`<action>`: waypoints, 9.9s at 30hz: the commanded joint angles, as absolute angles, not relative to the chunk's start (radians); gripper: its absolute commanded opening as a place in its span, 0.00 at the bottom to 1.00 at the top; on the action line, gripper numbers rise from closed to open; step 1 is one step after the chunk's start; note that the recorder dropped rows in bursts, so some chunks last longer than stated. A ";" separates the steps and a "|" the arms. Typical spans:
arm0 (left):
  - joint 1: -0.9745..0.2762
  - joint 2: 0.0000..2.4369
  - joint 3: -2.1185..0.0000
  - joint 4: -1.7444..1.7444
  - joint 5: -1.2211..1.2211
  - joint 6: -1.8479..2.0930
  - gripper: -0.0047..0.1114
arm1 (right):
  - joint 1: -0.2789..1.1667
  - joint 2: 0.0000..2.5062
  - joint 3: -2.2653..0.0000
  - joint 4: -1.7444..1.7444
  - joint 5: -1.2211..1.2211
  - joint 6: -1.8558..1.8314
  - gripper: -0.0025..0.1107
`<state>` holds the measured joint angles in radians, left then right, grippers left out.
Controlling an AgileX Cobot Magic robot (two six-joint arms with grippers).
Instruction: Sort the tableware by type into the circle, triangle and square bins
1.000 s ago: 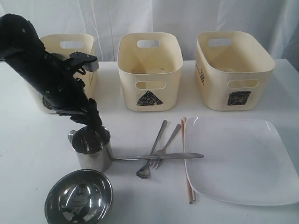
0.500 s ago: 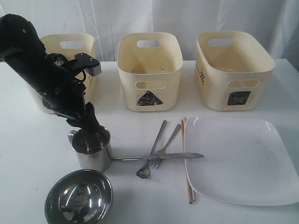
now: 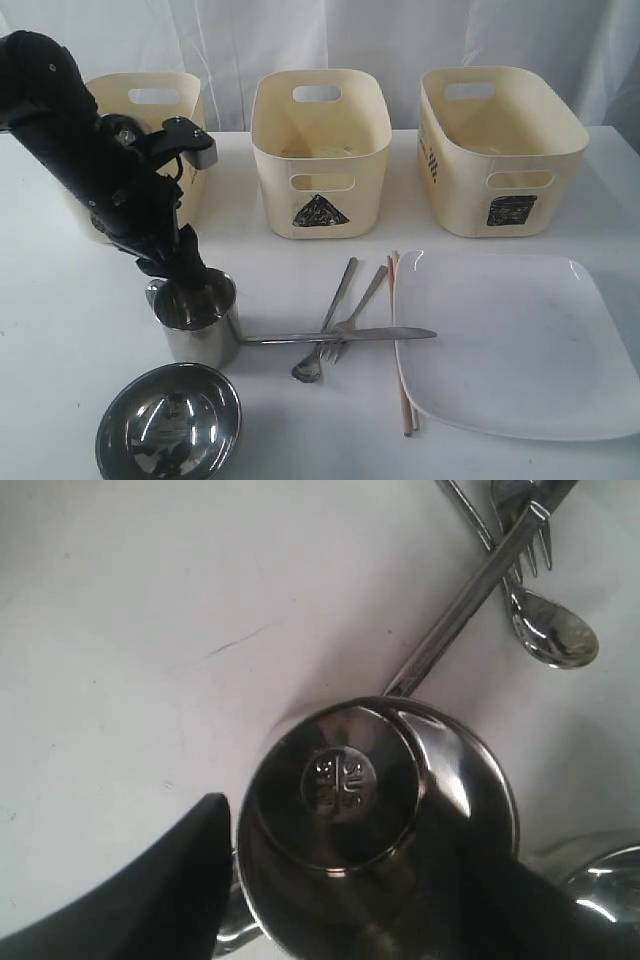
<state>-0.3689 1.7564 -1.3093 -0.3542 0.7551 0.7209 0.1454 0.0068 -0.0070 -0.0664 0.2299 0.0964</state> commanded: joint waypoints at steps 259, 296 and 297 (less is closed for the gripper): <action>-0.351 1.384 -0.820 -0.351 0.749 0.106 0.67 | 0.139 0.000 0.000 -0.069 0.221 0.109 0.02; -0.351 1.386 -0.711 -0.443 0.642 0.185 0.67 | 0.139 0.000 0.000 -0.069 0.221 0.109 0.02; -0.351 1.386 -0.703 -0.451 0.642 0.194 0.67 | 0.139 0.000 0.000 -0.069 0.221 0.109 0.02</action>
